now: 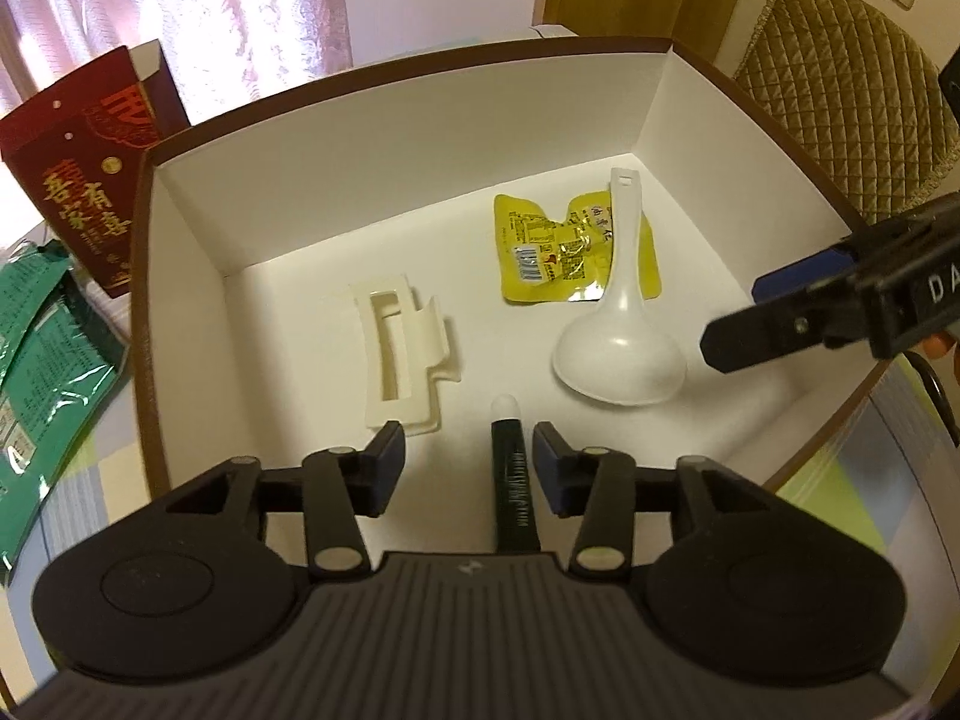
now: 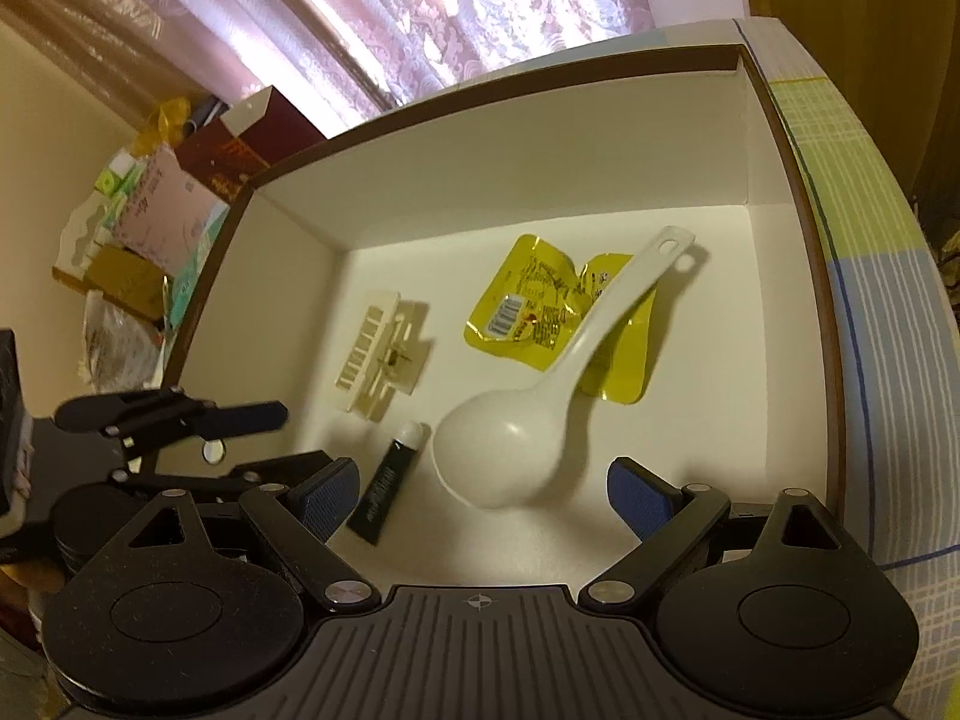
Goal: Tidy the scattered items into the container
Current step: 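Carry the green tube and white spoon into the box and release them, then withdraw both tools from the box toward the remaining items on the table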
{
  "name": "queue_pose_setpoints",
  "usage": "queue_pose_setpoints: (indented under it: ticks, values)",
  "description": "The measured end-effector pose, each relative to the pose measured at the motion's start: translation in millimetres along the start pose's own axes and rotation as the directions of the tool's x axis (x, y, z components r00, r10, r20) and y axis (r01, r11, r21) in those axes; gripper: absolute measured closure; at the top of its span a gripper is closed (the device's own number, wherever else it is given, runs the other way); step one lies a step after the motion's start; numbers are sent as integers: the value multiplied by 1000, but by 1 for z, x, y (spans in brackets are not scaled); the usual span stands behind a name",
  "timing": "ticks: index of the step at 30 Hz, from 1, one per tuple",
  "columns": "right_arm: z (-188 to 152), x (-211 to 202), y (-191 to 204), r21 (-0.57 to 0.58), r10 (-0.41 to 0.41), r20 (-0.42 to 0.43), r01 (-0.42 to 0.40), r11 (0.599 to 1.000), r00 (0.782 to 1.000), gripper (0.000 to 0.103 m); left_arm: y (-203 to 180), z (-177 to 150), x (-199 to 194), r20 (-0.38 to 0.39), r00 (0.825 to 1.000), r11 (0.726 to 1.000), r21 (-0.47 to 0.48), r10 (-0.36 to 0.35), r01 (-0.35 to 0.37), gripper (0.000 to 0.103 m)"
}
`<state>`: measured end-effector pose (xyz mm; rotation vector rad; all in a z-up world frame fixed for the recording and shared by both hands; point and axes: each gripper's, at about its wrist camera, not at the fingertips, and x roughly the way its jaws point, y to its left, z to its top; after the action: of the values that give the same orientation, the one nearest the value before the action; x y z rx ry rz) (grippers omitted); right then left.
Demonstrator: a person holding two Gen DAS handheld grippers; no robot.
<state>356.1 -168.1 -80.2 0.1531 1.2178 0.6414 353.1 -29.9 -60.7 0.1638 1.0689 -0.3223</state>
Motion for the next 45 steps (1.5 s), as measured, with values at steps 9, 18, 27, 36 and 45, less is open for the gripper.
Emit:
queue_pose_setpoints:
  ticks: [9, 18, 27, 36, 45]
  values:
    - [-7, -11, 13, -30, -9, 18, 10, 1000, 1000, 8, -1, -4, -20, 24, 999, 1000, -4, 22, -22, 56]
    - [-18, -33, 28, -46, -30, 71, 33, 998, 997, 8, -6, -11, -51, 69, 996, 998, 0, 57, -58, 50]
    - [-38, -62, 43, -46, -87, 176, 97, 994, 980, 8, -10, -27, -88, 120, 988, 995, -11, 99, -98, 43]
    - [-73, -91, 59, -19, -160, 289, 172, 985, 944, 8, -10, -65, -126, 162, 972, 986, -24, 168, -166, 24]
    - [-134, -89, 49, 70, -224, 264, 213, 975, 938, 8, 4, -123, -130, 101, 977, 978, -108, 187, -176, 15]
